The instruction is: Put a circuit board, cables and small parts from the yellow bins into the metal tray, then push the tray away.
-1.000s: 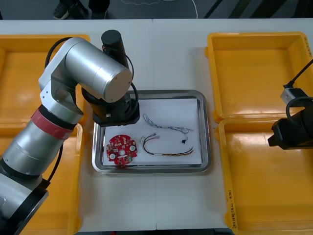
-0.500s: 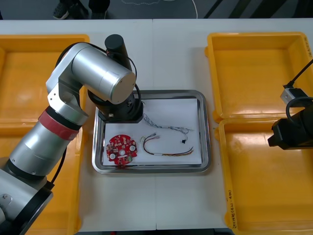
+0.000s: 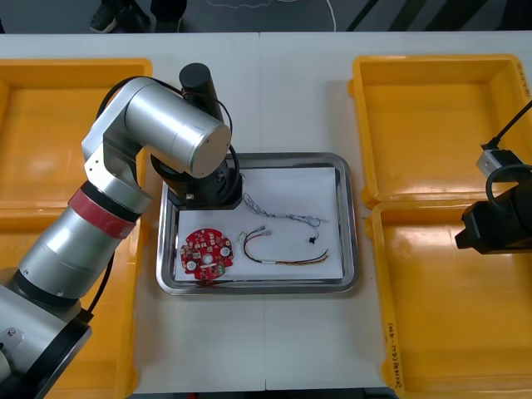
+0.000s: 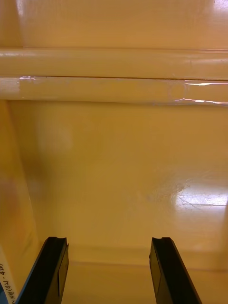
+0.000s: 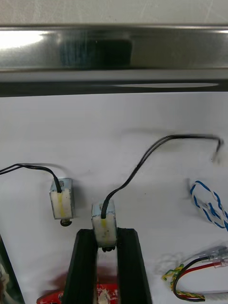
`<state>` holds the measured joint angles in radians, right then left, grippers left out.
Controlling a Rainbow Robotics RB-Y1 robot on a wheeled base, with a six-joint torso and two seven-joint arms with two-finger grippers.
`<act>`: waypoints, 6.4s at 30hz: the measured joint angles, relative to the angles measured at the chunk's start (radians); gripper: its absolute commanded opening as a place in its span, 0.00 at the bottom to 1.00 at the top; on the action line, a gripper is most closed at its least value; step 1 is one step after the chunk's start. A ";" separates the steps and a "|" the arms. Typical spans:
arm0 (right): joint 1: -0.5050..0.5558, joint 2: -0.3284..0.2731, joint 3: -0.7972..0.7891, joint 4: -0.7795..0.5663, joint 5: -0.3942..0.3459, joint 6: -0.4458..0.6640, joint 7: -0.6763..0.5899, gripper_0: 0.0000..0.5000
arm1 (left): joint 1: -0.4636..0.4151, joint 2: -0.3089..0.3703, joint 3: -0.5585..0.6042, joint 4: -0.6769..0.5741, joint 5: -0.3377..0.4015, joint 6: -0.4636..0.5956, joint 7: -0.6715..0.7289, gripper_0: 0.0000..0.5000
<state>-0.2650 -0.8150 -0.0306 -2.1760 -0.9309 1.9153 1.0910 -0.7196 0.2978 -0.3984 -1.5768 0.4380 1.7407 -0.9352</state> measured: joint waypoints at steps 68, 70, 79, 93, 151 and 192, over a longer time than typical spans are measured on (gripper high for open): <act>0.001 0.002 -0.002 -0.002 -0.039 -0.001 0.000 1.00 | 0.002 0.550 0.282 -0.264 0.398 0.172 -0.006 1.00; 0.001 0.002 -0.002 -0.002 -0.042 -0.001 0.000 1.00 | 0.008 0.569 0.298 -0.253 0.404 0.172 -0.019 1.00; 0.001 0.003 -0.002 -0.002 -0.061 0.000 0.000 1.00 | 0.127 0.582 0.463 -0.243 0.406 0.172 -0.298 1.00; -0.027 0.005 0.029 -0.002 -0.081 0.000 0.000 1.00 | 0.293 0.582 0.539 -0.309 0.420 0.172 -0.366 1.00; -0.530 0.322 0.818 0.055 0.126 -0.073 0.599 1.00 | 0.671 0.582 0.772 -0.607 0.533 0.173 -0.366 1.00; -0.633 0.440 1.209 0.277 0.330 -0.274 0.646 1.00 | 0.671 0.582 0.772 -0.608 0.533 0.173 -0.366 1.00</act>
<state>-0.8982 -0.3745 1.1787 -1.8987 -0.6006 1.6409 1.7368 -0.0489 0.8799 0.3735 -2.1852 0.9713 1.9133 -1.3011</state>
